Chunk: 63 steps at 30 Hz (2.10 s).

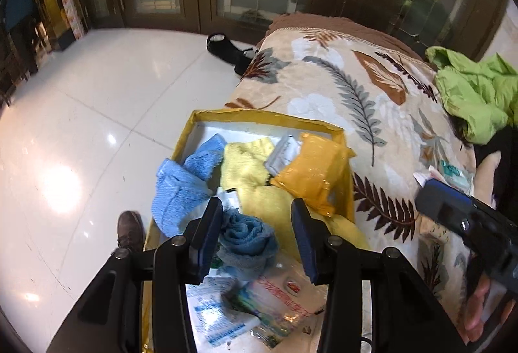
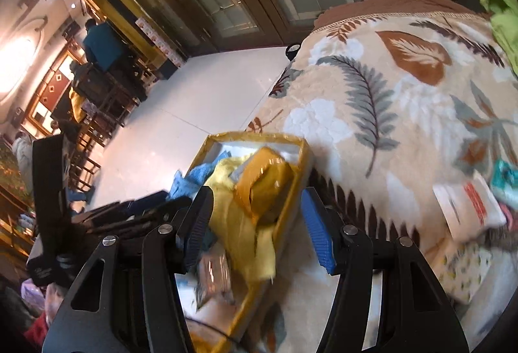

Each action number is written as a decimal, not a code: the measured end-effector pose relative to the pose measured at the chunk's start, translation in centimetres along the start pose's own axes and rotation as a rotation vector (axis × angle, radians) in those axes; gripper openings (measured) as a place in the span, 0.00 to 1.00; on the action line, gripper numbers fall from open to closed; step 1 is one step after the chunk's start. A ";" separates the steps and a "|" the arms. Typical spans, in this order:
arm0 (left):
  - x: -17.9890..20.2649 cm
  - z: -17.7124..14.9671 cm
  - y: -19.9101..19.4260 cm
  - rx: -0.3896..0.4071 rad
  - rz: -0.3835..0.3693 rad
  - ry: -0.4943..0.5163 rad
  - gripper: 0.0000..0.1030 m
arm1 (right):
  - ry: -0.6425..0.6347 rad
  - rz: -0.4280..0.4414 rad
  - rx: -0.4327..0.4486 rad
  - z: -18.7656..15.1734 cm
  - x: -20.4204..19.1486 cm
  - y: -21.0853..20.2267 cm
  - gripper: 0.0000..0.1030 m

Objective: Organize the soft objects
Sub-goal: 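Move both grippers back to the packets on the bedspread, then grasp the white red-printed packet with the left gripper while the right gripper grasps the printed tissue pack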

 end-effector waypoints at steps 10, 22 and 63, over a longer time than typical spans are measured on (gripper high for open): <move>6.7 -2.1 -0.7 0.062 0.011 0.135 0.57 | 0.016 -0.071 0.057 -5.7 4.0 -6.5 0.55; 13.5 -4.3 -0.2 0.039 -0.033 0.242 0.58 | 0.192 -0.152 0.155 -8.6 11.3 -13.5 0.55; 22.3 -1.7 4.8 -0.048 -0.166 0.400 0.58 | 0.309 -0.226 0.059 -10.4 17.9 -8.5 0.55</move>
Point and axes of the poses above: each gripper's, at about its wrist camera, not at the fingertips, and y roughly the way its jaws point, x to its right, z to its top, the point moved 7 cm from there along y, roughly the way its jaws point
